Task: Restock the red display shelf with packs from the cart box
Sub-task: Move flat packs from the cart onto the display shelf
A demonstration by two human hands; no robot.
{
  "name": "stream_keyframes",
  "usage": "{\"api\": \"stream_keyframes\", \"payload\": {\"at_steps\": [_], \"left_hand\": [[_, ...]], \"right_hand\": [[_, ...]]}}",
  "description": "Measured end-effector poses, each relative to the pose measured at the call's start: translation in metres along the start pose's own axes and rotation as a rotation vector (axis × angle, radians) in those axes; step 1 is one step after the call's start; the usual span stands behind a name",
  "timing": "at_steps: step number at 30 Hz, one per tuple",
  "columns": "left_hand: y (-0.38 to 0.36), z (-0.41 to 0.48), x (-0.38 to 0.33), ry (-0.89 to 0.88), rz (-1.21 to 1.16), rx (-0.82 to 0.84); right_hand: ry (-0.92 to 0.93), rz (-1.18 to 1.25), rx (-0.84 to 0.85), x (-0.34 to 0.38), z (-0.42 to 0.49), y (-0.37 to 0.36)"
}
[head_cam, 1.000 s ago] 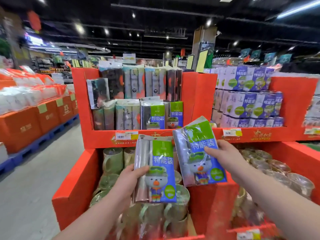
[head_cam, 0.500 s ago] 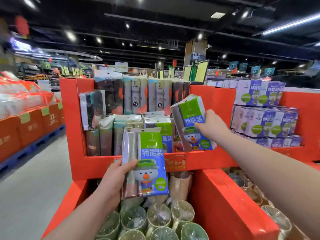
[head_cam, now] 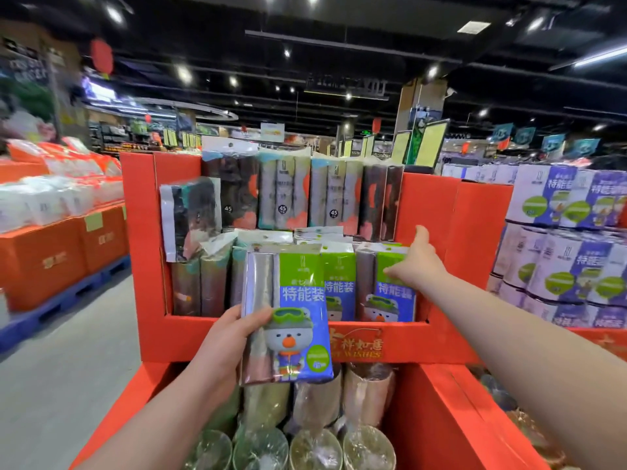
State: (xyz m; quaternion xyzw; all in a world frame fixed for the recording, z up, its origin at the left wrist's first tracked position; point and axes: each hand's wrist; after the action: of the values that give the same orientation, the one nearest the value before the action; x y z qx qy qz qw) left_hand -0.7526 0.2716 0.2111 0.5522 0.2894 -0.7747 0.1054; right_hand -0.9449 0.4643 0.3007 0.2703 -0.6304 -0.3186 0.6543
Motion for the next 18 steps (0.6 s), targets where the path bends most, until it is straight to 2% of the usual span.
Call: {"api": "stream_keyframes", "payload": {"at_steps": [4, 7, 9, 18], "left_hand": [[-0.013, 0.004, 0.003, -0.001, 0.014, 0.003], [-0.021, 0.006, 0.003, 0.010, 0.014, 0.019], [-0.023, 0.008, 0.002, 0.010, 0.010, 0.011], [-0.022, 0.014, -0.001, -0.021, 0.017, -0.059]], "right_hand": [[0.244, -0.536, -0.190, 0.003, 0.006, 0.007], [0.344, -0.943, -0.161, 0.013, 0.007, 0.006], [0.380, -1.100, -0.096, 0.020, 0.011, 0.004], [0.469, -1.075, -0.016, 0.037, 0.055, 0.002]]}}
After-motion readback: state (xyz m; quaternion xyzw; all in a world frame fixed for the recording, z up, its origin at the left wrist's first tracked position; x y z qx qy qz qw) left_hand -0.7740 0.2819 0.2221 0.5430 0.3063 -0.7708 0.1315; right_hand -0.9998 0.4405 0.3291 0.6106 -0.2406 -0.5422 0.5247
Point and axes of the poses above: each hand's wrist, its own z-axis towards the middle knuckle, its own y-axis out of the back of the hand, x = y × z, and after that the axes turned 15 degrees about -y, right-handed
